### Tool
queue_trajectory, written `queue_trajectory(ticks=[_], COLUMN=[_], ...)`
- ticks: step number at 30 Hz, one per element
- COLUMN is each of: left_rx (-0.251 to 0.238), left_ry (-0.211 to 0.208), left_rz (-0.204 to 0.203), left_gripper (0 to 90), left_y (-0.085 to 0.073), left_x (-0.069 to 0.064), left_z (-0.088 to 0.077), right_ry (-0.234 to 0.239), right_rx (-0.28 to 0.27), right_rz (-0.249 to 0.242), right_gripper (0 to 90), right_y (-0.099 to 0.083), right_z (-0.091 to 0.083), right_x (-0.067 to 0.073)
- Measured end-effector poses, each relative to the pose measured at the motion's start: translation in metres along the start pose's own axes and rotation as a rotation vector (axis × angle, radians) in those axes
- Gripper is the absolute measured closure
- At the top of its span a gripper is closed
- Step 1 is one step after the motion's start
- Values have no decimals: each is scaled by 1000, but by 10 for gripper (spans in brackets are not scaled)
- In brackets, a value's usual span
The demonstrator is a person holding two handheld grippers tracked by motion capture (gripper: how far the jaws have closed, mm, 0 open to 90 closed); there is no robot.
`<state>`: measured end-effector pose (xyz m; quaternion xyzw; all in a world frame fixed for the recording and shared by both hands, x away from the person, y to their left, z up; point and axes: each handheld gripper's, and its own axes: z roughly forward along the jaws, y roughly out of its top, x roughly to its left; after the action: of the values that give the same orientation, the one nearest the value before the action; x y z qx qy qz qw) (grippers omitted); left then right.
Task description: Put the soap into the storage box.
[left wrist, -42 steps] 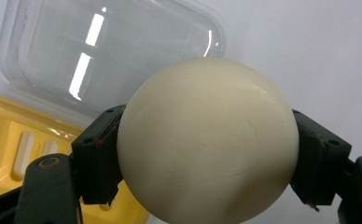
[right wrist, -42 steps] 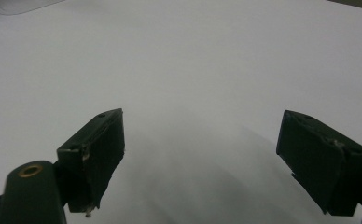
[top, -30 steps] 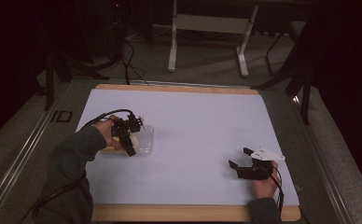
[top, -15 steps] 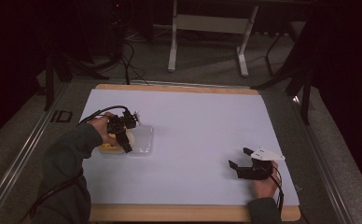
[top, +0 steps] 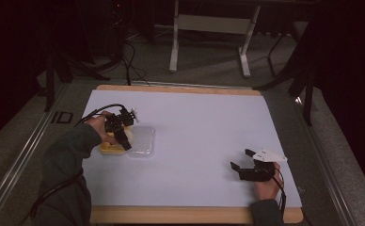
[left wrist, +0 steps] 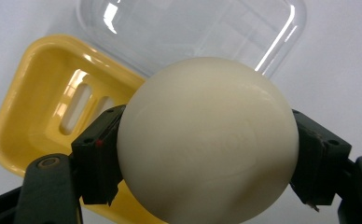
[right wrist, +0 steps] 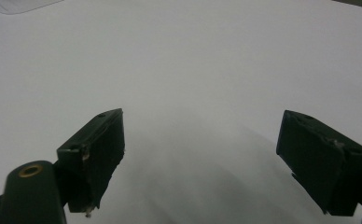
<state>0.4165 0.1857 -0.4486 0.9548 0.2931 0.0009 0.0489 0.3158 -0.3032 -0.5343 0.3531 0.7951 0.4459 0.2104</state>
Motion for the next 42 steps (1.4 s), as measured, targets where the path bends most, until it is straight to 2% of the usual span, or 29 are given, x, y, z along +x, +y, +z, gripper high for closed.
queue_trajectory(ticks=[5, 15, 20, 42], left_rx=[13, -16, -14, -12], left_ry=[8, 32, 36, 53], left_rz=[-8, -35, -46, -155], left_gripper=[239, 239, 239, 239], left_y=[-2, -8, -9, -18], left_x=[2, 10, 12, 29], left_z=[-1, -7, -7, 1], right_ry=[1, -1, 0, -1], right_rx=[0, 0, -1, 0], right_rz=[0, 0, 1, 0], right_gripper=[149, 149, 149, 149], right_y=[0, 0, 0, 0], right_z=[0, 0, 0, 0], right_x=[0, 0, 0, 0])
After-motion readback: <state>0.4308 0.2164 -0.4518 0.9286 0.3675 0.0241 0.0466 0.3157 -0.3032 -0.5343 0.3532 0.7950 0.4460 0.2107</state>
